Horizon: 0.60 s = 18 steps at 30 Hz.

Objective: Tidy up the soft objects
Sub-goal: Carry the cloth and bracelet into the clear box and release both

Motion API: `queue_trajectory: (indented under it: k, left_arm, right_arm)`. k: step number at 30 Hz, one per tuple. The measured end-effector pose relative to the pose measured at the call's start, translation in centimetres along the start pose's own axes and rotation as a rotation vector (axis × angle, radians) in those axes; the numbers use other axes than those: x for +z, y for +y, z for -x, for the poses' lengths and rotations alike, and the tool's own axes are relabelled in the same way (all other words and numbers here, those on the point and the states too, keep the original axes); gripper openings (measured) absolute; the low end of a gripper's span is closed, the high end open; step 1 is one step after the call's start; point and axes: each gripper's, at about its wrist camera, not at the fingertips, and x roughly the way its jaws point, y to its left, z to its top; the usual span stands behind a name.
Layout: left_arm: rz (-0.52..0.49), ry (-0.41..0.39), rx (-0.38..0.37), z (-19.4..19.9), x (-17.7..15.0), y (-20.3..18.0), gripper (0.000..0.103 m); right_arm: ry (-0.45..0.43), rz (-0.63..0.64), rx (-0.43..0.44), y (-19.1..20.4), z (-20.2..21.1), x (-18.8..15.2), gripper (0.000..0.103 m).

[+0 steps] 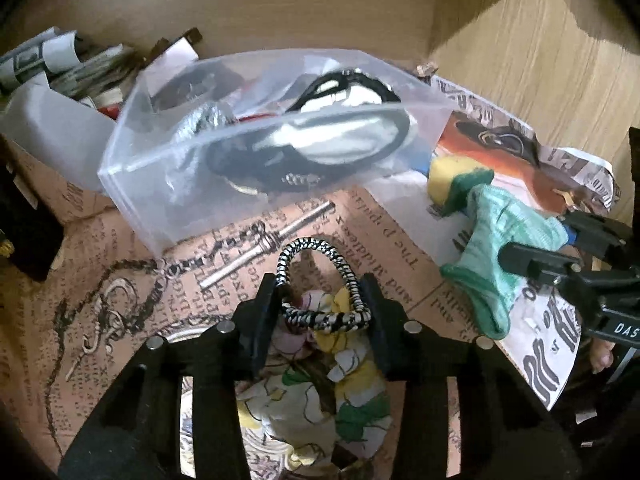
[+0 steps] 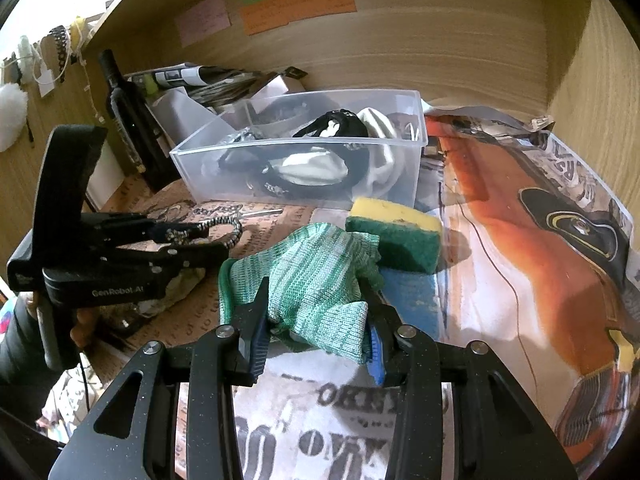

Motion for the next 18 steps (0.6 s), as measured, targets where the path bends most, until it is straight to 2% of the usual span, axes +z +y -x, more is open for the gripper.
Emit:
queue_trajectory:
  k: [9, 18]
  left_arm:
    - [0.025, -0.099, 0.018, 2.6, 1.7, 0.3, 0.037]
    - [0.083, -0.225, 0.063, 5.9, 4.0, 1.9, 0.037]
  right_arm:
    - [-0.038, 0.019, 0.008, 0.6, 0.6, 1.0, 0.036]
    - [-0.18, 0.052, -0.003, 1.4, 2.1, 5.2, 0.036]
